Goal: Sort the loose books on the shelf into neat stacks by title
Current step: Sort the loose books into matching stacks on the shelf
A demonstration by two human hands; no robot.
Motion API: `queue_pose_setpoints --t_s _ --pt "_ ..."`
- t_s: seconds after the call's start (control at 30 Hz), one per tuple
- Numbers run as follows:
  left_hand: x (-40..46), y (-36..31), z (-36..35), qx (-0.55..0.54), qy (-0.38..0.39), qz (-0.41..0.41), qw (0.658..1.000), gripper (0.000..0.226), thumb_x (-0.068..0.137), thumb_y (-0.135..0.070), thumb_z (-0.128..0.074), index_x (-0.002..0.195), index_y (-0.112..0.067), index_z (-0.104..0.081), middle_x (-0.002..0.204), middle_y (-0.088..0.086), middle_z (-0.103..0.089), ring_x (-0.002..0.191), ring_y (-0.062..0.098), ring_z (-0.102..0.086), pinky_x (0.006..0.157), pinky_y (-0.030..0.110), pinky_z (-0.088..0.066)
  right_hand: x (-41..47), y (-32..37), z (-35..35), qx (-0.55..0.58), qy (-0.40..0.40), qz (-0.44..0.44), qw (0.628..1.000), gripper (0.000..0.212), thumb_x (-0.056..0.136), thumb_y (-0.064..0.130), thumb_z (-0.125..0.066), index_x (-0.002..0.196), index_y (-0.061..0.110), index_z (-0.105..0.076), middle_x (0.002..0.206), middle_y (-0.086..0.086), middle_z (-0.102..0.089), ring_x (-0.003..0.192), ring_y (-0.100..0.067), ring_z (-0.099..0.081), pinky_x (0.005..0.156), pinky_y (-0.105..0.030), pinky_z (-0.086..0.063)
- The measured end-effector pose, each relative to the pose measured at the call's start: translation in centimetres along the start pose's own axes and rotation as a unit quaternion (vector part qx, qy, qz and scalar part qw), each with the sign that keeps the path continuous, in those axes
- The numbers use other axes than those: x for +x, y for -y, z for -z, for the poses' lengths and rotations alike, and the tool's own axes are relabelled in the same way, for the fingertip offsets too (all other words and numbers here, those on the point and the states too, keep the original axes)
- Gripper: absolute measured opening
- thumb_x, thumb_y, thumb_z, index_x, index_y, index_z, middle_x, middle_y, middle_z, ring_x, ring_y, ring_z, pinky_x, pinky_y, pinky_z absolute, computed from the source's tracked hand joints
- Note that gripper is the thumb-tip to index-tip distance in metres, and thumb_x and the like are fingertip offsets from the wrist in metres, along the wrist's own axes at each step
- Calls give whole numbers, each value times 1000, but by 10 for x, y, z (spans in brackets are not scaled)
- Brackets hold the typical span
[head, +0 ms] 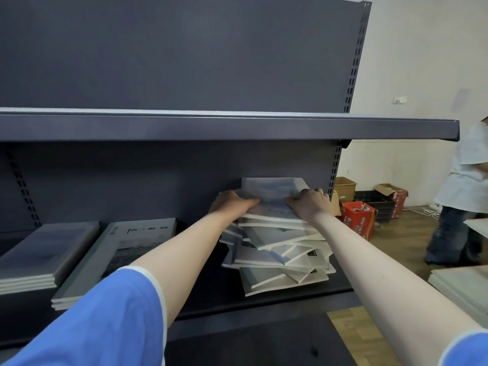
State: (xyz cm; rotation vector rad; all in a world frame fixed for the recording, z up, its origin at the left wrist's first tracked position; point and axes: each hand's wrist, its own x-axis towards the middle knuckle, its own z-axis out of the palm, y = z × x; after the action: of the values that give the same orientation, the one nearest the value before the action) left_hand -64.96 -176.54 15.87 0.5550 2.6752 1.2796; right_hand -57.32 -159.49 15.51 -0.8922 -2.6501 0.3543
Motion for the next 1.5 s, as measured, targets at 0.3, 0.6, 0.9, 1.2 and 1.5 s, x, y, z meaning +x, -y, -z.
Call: queue_pose_setpoints --t_s 0.3,0.6,0.9,1.2,1.5 --pt "-2 1 6 -98 36 8 994 26 82 -37 -69 77 -15 -56 65 -1 -55 54 12 -50 45 18 -41 -6 12 -1 12 14 1 1000 58 95 44 -39 136 4 -47 143 -23 -39 133 -38 -33 108 -40 -31" --pt "-6 18 28 -204 6 -21 979 21 90 -31 -61 82 -17 -47 70 2 -58 51 12 -51 46 21 -39 -10 42 -7 19 -4 34 999 57 97 47 -35 122 1 -58 128 -21 -55 119 -34 -46 97 -37 -34" --pt "-11 70 75 -253 -32 -36 966 24 90 -35 -60 78 -19 -47 75 1 -56 57 13 -52 44 21 -37 -26 104 -14 143 1 75 987 52 96 44 -45 121 1 -58 123 -19 -61 114 -34 -57 87 -34 -42" --pt "-29 134 144 -217 -65 -25 974 20 94 -34 -54 96 -14 -49 77 -2 -53 65 9 -49 50 19 -36 -43 188 -51 257 87 93 958 47 93 49 -52 63 13 -50 55 -1 -46 49 -17 -45 48 -29 -28" --pt "-46 211 205 -57 -122 60 989 30 90 -38 -58 74 -15 -49 76 10 -57 64 18 -51 46 25 -33 -69 276 -119 197 127 125 964 47 90 54 -53 95 8 -60 74 -1 -56 67 -19 -55 43 -25 -31"
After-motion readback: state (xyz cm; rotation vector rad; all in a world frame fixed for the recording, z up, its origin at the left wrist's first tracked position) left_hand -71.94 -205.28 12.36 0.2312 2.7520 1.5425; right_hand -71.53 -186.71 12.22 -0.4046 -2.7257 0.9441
